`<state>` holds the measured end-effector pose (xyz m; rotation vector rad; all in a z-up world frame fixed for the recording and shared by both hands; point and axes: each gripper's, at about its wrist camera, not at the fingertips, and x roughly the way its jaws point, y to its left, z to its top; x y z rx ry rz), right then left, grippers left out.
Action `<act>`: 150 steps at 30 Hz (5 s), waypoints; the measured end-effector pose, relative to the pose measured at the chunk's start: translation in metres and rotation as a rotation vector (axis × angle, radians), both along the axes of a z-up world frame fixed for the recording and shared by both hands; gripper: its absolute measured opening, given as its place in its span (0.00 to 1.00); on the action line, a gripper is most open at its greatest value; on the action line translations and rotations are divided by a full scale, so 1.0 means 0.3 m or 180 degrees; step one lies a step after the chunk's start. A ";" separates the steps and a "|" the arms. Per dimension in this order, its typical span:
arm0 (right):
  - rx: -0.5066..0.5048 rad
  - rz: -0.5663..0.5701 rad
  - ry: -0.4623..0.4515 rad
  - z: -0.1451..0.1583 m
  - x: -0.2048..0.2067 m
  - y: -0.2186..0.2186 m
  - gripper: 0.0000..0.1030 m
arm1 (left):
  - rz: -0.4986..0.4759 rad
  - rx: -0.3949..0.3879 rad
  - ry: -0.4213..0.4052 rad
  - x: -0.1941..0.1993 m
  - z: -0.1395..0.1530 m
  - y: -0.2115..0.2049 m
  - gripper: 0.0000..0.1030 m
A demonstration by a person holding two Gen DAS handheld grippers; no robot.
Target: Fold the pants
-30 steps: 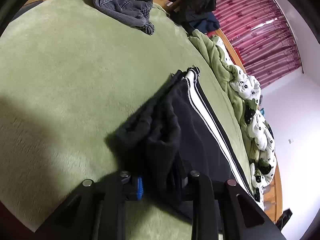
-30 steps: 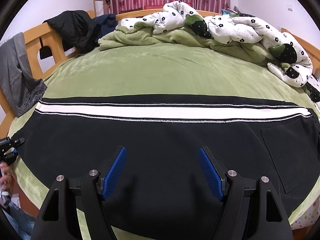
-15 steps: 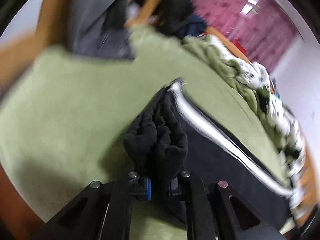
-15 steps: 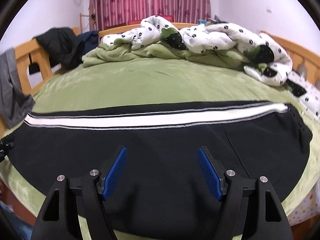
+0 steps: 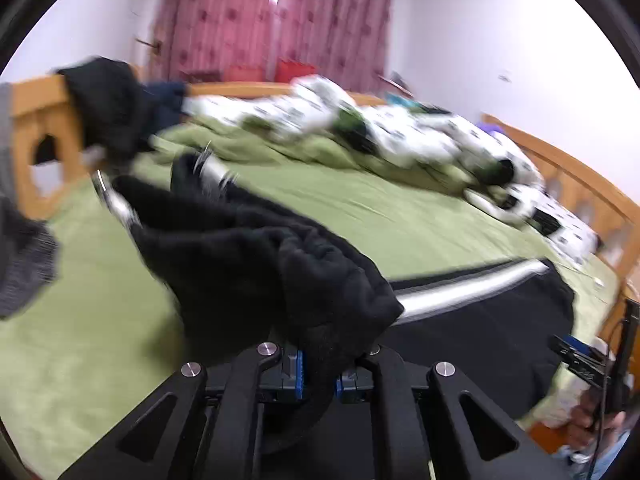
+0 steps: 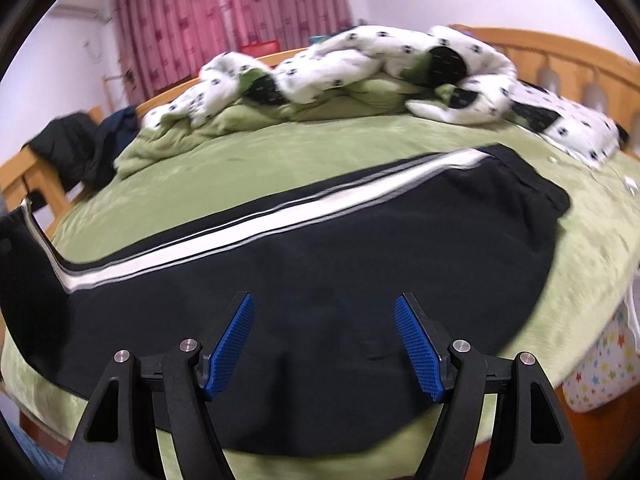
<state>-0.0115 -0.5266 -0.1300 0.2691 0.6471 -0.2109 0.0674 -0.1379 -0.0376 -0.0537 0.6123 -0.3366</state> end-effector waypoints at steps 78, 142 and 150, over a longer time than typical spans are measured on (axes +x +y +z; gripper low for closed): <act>-0.0665 0.1270 0.0637 -0.095 0.506 0.460 0.08 | -0.0225 -0.0072 0.0593 -0.053 -0.247 0.182 0.56; -0.0244 -0.1027 0.0437 0.038 0.048 -0.508 0.69 | -0.0004 -0.0121 0.1139 0.153 -0.317 0.119 0.58; 0.0669 -0.0827 0.0427 -0.192 0.101 -0.685 0.69 | -0.0153 -0.0680 0.1503 0.272 -0.421 0.143 0.57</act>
